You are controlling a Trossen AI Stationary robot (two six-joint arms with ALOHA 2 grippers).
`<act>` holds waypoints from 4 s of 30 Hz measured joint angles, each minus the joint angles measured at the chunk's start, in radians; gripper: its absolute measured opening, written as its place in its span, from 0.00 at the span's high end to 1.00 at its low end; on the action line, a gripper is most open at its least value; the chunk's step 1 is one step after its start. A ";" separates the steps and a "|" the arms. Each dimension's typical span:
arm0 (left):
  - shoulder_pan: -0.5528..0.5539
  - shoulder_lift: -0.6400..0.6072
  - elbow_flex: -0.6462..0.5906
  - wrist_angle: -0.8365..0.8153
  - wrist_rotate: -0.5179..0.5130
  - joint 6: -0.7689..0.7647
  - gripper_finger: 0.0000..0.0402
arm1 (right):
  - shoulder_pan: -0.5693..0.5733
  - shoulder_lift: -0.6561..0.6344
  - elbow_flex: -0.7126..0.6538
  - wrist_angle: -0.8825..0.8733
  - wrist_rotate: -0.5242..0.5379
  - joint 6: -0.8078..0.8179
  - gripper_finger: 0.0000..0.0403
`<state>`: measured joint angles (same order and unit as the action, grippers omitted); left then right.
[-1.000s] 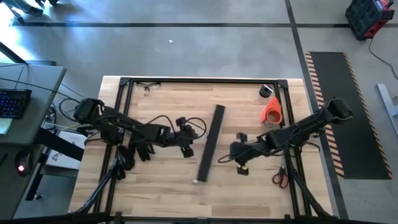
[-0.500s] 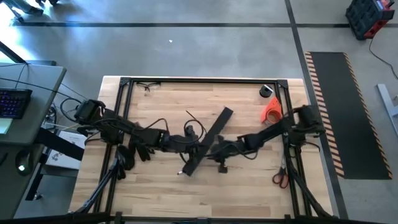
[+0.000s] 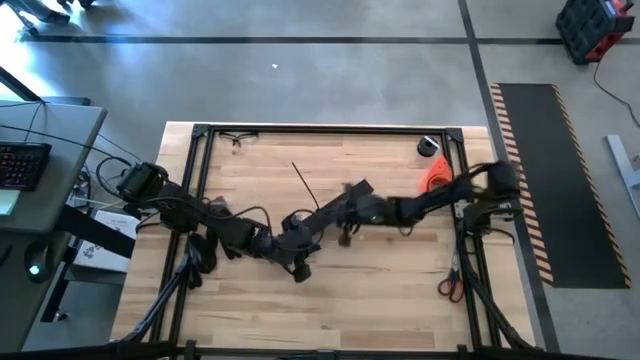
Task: Ziptie cables
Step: Close the black cable duct, then return to Home Position
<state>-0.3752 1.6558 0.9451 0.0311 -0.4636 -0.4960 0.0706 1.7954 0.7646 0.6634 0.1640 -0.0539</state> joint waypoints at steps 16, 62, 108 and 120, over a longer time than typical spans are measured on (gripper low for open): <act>0.036 0.062 -0.087 -0.370 0.162 -0.286 1.00 | -0.390 -0.236 -0.054 -0.675 -0.158 -0.006 0.93; 0.213 -0.387 -0.138 -0.961 -0.071 -0.367 1.00 | 0.131 -0.857 -0.402 -0.822 0.154 0.507 0.99; 0.243 -0.457 -0.500 -0.398 0.050 -0.366 1.00 | 0.086 -0.603 -0.233 -1.240 0.215 0.778 0.99; 0.313 -0.736 -0.500 -0.218 0.119 -0.193 1.00 | 0.043 -0.941 -0.234 -1.397 0.221 0.574 0.99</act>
<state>-0.0624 0.9201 0.4450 -0.1873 -0.3442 -0.6885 0.1137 0.8539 0.5308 -0.7332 0.3852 0.5206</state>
